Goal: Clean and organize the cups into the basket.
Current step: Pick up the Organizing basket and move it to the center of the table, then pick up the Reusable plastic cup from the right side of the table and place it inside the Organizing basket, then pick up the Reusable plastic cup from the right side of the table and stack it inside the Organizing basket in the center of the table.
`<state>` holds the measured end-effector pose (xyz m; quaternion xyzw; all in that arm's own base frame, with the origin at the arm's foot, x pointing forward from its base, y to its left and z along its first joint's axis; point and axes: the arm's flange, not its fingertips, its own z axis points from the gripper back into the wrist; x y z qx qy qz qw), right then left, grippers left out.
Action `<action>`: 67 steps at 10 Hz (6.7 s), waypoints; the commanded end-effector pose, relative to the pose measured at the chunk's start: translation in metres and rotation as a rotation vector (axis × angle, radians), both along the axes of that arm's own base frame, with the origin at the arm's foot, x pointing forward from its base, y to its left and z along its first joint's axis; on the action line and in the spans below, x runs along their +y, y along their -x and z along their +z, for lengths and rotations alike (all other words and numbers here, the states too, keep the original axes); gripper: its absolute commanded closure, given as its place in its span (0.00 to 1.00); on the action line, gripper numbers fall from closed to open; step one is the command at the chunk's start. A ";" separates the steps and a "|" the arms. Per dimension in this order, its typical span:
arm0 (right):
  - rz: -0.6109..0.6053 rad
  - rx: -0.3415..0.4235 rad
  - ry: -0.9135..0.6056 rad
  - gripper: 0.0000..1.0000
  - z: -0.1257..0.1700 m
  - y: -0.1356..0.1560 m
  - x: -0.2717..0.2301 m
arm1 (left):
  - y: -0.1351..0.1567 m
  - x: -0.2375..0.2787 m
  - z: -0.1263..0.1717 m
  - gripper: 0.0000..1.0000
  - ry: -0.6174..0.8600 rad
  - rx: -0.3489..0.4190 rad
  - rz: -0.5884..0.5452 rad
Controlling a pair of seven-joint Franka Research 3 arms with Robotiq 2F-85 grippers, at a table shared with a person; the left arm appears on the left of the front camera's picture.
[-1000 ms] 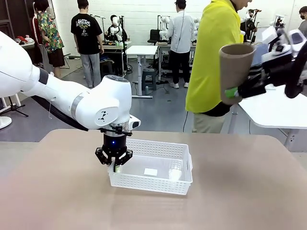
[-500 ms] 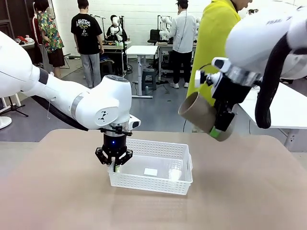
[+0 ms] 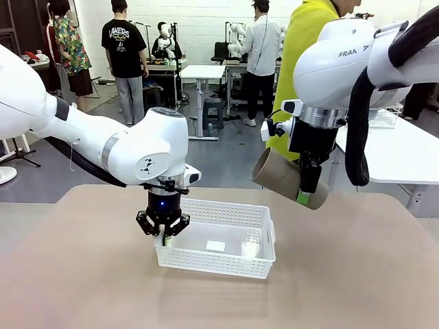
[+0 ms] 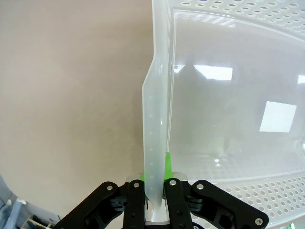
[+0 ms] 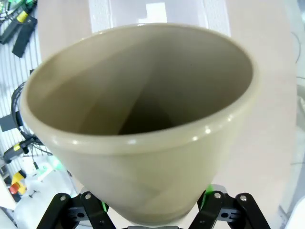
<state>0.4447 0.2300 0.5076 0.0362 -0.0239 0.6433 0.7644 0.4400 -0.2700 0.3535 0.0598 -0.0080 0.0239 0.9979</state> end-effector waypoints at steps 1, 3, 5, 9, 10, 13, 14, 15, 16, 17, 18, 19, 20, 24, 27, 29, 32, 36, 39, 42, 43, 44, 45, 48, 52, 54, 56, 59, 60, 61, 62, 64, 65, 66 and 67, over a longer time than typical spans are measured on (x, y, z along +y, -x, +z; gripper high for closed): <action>-0.008 -0.021 -0.011 0.20 0.003 0.009 -0.006 | 0.001 0.001 -0.003 1.00 -0.005 0.006 -0.007; -0.008 -0.021 -0.011 0.20 0.003 0.009 -0.006 | 0.001 0.001 -0.003 1.00 -0.005 0.006 -0.007; 0.091 0.010 -0.024 0.19 -0.013 0.001 0.023 | 0.001 0.001 -0.003 1.00 -0.005 0.006 -0.007; 0.218 -0.014 -0.155 0.19 -0.060 -0.002 0.052 | 0.001 0.001 -0.003 1.00 -0.005 0.006 -0.007; 0.193 -0.005 -0.183 0.19 -0.070 -0.006 0.050 | 0.001 0.001 -0.003 1.00 -0.005 0.006 -0.007; 0.180 0.059 -0.268 0.19 -0.094 -0.013 0.057 | 0.001 0.001 -0.003 1.00 -0.005 0.006 -0.007; 0.178 0.068 -0.276 0.19 -0.100 -0.013 0.060 | 0.001 0.001 -0.003 1.00 -0.005 0.006 -0.007; 0.189 0.078 -0.275 0.19 -0.104 -0.011 0.065 | 0.001 0.001 -0.003 1.00 -0.005 0.006 -0.007; 0.206 0.085 -0.264 0.19 -0.107 -0.010 0.071 | 0.001 0.001 -0.003 1.00 -0.005 0.006 -0.007; 0.246 0.124 -0.210 0.19 -0.118 -0.009 0.085 | 0.001 0.001 -0.003 1.00 -0.005 0.006 -0.007; 0.249 0.128 -0.209 0.19 -0.119 -0.009 0.086 | 0.001 0.001 -0.003 1.00 -0.005 0.006 -0.007; 0.252 0.132 -0.208 0.19 -0.121 -0.009 0.087 | 0.001 0.001 -0.003 1.00 -0.005 0.006 -0.007; 0.273 0.161 -0.198 0.19 -0.129 -0.008 0.093 | 0.001 0.001 -0.003 1.00 -0.005 0.006 -0.007; 0.274 0.215 -0.160 0.19 -0.152 -0.010 0.103 | 0.001 0.001 -0.003 1.00 -0.005 0.006 -0.007; 0.223 0.219 -0.108 0.19 -0.167 -0.015 0.102 | 0.001 0.001 -0.003 1.00 -0.005 0.006 -0.007; 0.175 0.218 -0.075 0.19 -0.173 -0.023 0.097 | 0.001 0.001 -0.003 1.00 -0.005 0.006 -0.007; 0.162 0.218 -0.065 0.12 -0.178 -0.029 0.098 | 0.001 0.001 -0.003 1.00 -0.005 0.006 -0.007; 0.174 0.222 -0.072 0.00 -0.177 -0.028 0.101 | 0.001 0.001 -0.003 1.00 -0.005 0.006 -0.007; 0.187 0.193 -0.104 0.00 -0.161 -0.025 0.101 | 0.001 0.001 -0.003 1.00 -0.005 0.006 -0.007; 0.140 0.082 -0.194 0.00 -0.095 -0.010 0.063 | 0.001 0.001 -0.003 1.00 -0.005 0.006 -0.007; 0.119 0.055 -0.236 0.00 -0.077 -0.002 0.038 | 0.001 0.001 -0.003 1.00 -0.005 0.006 -0.007; 0.107 0.046 -0.293 0.00 -0.058 0.009 0.007 | 0.001 0.001 -0.003 1.00 -0.005 0.006 -0.007; 0.089 0.019 -0.354 0.00 -0.040 0.023 -0.031 | 0.001 0.001 -0.003 1.00 -0.005 0.006 -0.007; 0.122 -0.001 -0.468 0.00 -0.036 0.042 -0.139 | 0.001 0.001 -0.003 1.00 -0.005 0.006 -0.007; 0.049 -0.042 -0.782 0.00 -0.071 0.062 -0.268 | 0.001 0.001 -0.003 1.00 -0.005 0.006 -0.007; -0.025 -0.111 -0.901 0.00 -0.093 0.077 -0.312 | 0.001 0.001 -0.003 1.00 -0.005 0.006 -0.007; -0.061 -0.167 -0.980 0.00 -0.109 0.095 -0.341 | 0.001 0.001 -0.003 1.00 -0.005 0.006 -0.007; -0.097 -0.286 -1.063 0.00 -0.122 0.123 -0.369 | 0.001 0.001 -0.003 1.00 -0.005 0.006 -0.007; -0.096 -0.192 -0.990 0.00 -0.112 0.109 -0.361 | 0.001 0.001 -0.003 1.00 -0.005 0.006 -0.007; -0.096 -0.192 -0.990 0.00 -0.112 0.109 -0.361 | 0.001 0.001 -0.003 1.00 -0.005 0.006 -0.007; -0.096 -0.192 -0.990 0.00 -0.112 0.109 -0.361 | 0.001 0.001 -0.003 1.00 -0.005 0.006 -0.007; -0.096 -0.192 -0.990 0.00 -0.112 0.109 -0.361 | 0.001 0.001 -0.003 1.00 -0.005 0.006 -0.007; -0.096 -0.192 -0.990 0.00 -0.112 0.109 -0.361 | 0.001 0.001 -0.003 1.00 -0.005 0.006 -0.007; -0.096 -0.192 -0.990 0.00 -0.112 0.109 -0.361 | 0.001 0.001 -0.003 1.00 -0.005 0.006 -0.007; -0.096 -0.192 -0.990 0.00 -0.112 0.109 -0.361 | 0.001 0.001 -0.003 1.00 -0.005 0.006 -0.007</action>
